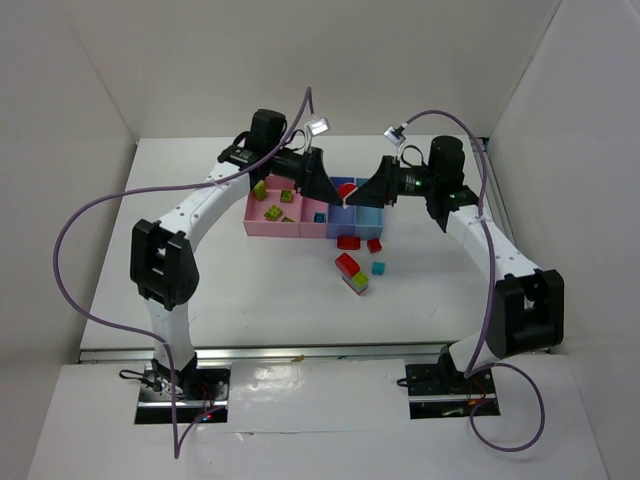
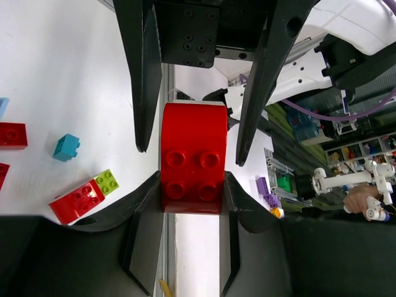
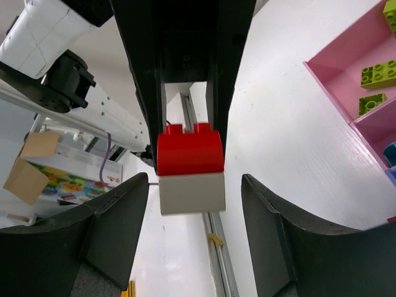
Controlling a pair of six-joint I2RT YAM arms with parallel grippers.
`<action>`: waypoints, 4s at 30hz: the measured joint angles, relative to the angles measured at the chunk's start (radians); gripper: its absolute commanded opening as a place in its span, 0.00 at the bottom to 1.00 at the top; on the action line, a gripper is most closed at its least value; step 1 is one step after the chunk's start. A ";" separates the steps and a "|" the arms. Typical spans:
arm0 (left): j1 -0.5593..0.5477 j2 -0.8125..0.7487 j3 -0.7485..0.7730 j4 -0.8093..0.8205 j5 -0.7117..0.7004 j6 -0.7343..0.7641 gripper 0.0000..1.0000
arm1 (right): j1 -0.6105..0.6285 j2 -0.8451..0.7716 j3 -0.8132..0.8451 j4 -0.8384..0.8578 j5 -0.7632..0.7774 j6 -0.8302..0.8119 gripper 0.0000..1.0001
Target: Sort the legos into containers by color
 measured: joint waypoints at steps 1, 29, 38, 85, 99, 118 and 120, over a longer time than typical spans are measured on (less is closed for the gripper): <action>0.004 0.000 0.000 0.005 0.000 -0.002 0.00 | -0.002 0.000 -0.005 0.000 0.000 -0.001 0.71; 0.016 -0.001 -0.005 0.050 0.009 -0.039 0.00 | -0.020 0.019 -0.029 0.167 -0.029 0.117 0.13; 0.056 -0.001 -0.032 0.053 -0.042 -0.051 0.00 | -0.069 0.019 -0.032 -0.153 0.021 -0.136 0.08; -0.103 0.331 0.277 -0.228 -1.104 -0.200 0.72 | -0.022 0.243 0.125 -0.314 0.863 -0.215 0.11; -0.109 0.319 0.277 -0.253 -1.097 -0.199 0.72 | 0.038 0.290 0.151 -0.306 0.968 -0.241 0.60; -0.109 0.012 0.097 -0.286 -1.132 -0.145 0.70 | 0.079 -0.019 -0.122 -0.310 1.231 -0.243 0.68; -0.109 -0.012 0.053 -0.296 -1.151 -0.133 0.70 | 0.101 -0.068 -0.195 -0.339 1.288 -0.220 0.69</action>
